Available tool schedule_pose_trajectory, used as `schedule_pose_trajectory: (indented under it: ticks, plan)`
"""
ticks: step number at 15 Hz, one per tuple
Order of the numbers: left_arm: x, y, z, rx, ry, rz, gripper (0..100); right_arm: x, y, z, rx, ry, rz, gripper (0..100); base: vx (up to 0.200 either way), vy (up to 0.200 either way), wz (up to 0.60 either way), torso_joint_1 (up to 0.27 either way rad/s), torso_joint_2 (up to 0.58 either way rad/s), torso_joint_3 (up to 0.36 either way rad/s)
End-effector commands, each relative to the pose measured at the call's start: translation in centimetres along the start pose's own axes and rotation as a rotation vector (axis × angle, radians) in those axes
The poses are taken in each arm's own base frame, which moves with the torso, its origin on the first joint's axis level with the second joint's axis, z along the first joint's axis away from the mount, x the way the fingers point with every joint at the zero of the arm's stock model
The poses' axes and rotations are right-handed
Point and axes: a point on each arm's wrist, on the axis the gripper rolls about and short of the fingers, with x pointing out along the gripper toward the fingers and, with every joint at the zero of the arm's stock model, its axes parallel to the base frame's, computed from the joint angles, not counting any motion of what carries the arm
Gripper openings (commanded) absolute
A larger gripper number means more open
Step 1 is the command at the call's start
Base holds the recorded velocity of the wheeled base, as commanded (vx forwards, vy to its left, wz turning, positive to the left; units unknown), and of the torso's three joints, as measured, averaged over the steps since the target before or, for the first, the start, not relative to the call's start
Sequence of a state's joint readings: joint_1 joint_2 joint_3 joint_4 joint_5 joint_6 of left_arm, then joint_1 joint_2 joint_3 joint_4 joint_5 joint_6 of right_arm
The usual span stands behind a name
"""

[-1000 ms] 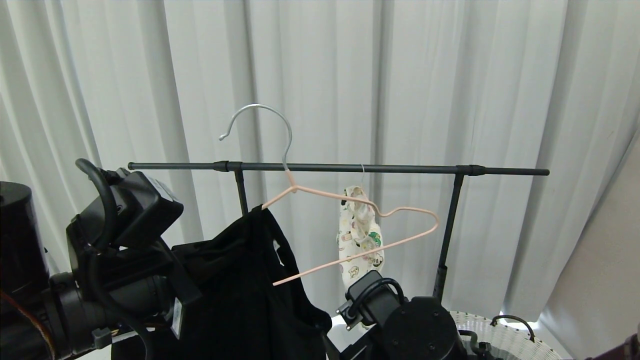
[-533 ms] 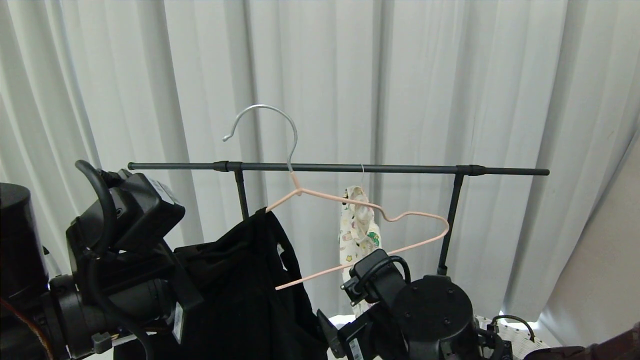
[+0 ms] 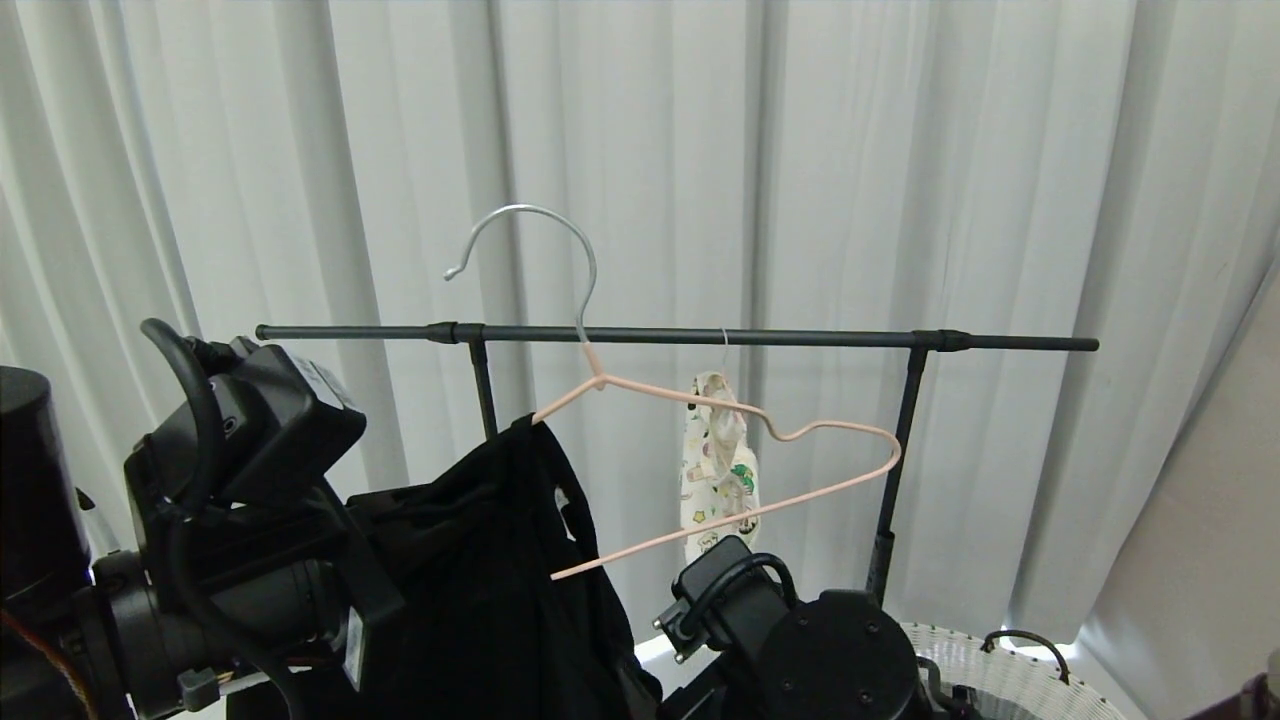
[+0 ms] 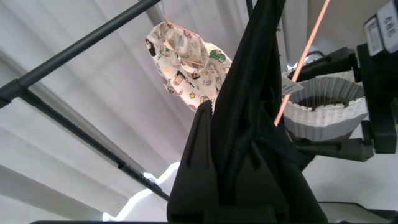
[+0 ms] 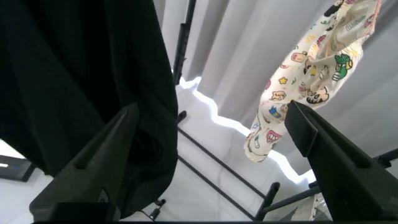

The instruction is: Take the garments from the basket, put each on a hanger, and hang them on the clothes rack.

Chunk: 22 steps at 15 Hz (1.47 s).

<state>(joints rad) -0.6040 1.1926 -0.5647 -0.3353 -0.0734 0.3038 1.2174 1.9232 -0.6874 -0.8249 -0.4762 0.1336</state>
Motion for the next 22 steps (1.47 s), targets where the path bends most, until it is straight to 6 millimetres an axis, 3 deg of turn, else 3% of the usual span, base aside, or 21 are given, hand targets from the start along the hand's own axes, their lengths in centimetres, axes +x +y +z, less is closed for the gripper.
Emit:
schedule_pose_trajectory:
  ticks: [1, 3, 9, 17, 21, 22]
  plan:
    - [0.1, 0.0, -0.1, -0.001, 0.004, 0.001, 0, -0.2, 0.6, -0.2, -0.008, 0.004, 0.016, 100, 0.0, 0.0, 0.0, 0.0, 0.0, 0.0]
    - [0.2, -0.1, -0.6, -0.003, 0.024, -0.002, 0, -0.7, 1.5, -0.1, -0.008, -0.008, 0.048, 100, 0.0, 0.0, 0.0, 0.0, 0.0, 0.0]
    - [0.0, -0.3, -0.7, 0.002, 0.021, -0.012, 0, -0.9, 1.4, 0.5, 0.005, -0.034, 0.047, 100, 0.0, 0.0, 0.0, 0.0, 0.0, 0.0]
    - [-0.5, -0.8, -0.3, 0.012, -0.006, -0.029, 0, -0.4, 0.8, -0.8, -0.024, 0.022, 0.014, 100, 0.0, 0.0, 0.0, 0.0, 0.0, 0.0]
    - [-0.5, -0.8, -0.7, 0.011, 0.007, -0.028, 0, -1.3, -1.2, -2.1, -0.112, 0.092, -0.137, 100, 0.0, 0.0, 0.0, 0.0, 0.0, 0.0]
    - [-0.5, -0.8, -0.9, 0.008, 0.019, -0.02, 0, -1.5, -2.5, -2.2, -0.129, 0.103, -0.19, 100, 0.0, 0.0, 0.0, 0.0, 0.0, 0.0]
